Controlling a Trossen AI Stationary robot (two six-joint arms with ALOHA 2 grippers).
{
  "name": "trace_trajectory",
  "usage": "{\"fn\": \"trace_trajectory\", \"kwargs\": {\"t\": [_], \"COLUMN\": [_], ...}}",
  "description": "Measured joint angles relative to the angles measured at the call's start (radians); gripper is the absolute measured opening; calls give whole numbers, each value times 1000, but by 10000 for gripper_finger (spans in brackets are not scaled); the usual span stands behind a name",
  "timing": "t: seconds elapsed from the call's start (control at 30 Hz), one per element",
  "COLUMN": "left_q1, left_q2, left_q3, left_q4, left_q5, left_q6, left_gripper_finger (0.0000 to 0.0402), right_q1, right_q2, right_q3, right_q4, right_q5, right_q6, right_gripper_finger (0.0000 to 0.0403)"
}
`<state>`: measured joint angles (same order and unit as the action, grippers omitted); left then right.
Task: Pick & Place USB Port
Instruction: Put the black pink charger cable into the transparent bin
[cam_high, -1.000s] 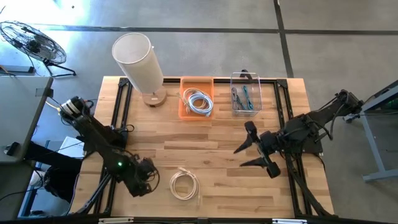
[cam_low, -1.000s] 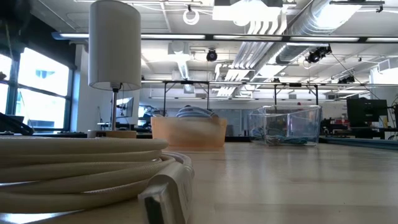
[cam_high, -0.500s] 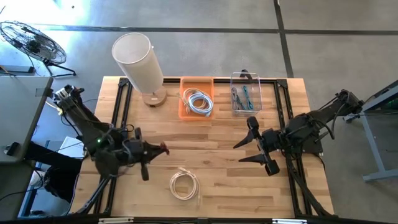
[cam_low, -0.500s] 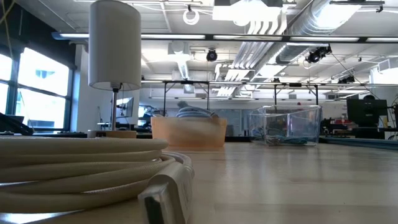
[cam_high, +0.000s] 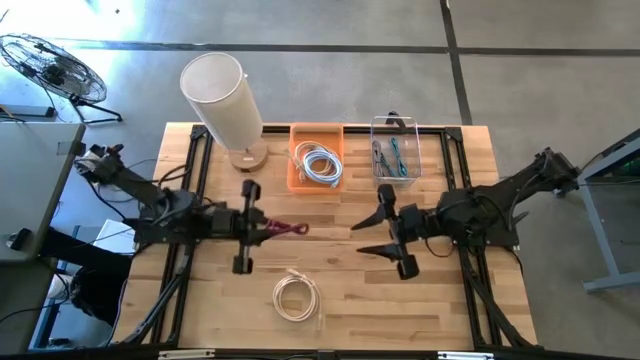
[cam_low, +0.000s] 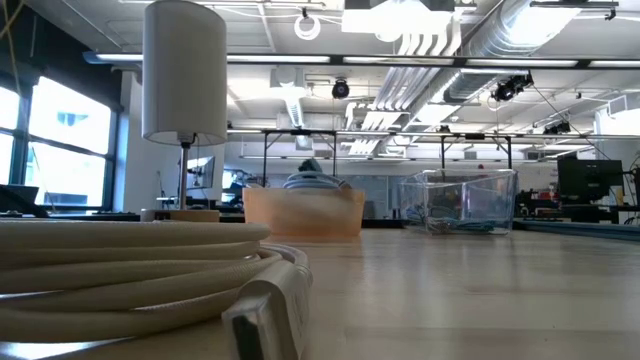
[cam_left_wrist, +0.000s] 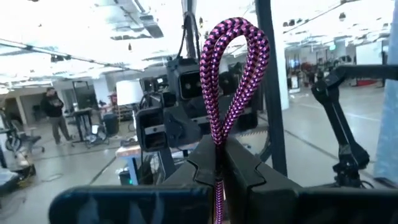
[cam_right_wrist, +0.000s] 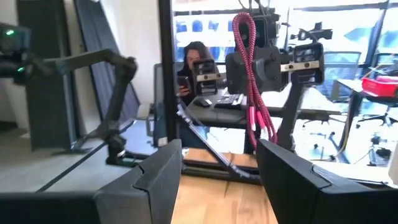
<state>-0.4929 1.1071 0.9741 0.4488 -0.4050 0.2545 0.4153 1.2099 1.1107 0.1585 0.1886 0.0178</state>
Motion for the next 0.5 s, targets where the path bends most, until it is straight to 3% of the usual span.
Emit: {"fn": "trace_trajectory", "kwargs": {"t": [0.17,0.37,0.5], "left_q1": [129,272,335], "left_q2": [42,117,135], "left_q3": [0,-1,0], "left_q4": [9,131,177], "left_q5": [145,365,445], "left_q6": [-62,-162,-221], "left_gripper_finger": [2,2,2], "right_q1": [-36,-85,-143], "right_q2": [9,9,9], "right_q3": [0,0,0], "right_q4": [13,4,2], "right_q5": [0,0,-5], "right_q6": [48,48,30], "right_gripper_finger": [199,199,199]}}
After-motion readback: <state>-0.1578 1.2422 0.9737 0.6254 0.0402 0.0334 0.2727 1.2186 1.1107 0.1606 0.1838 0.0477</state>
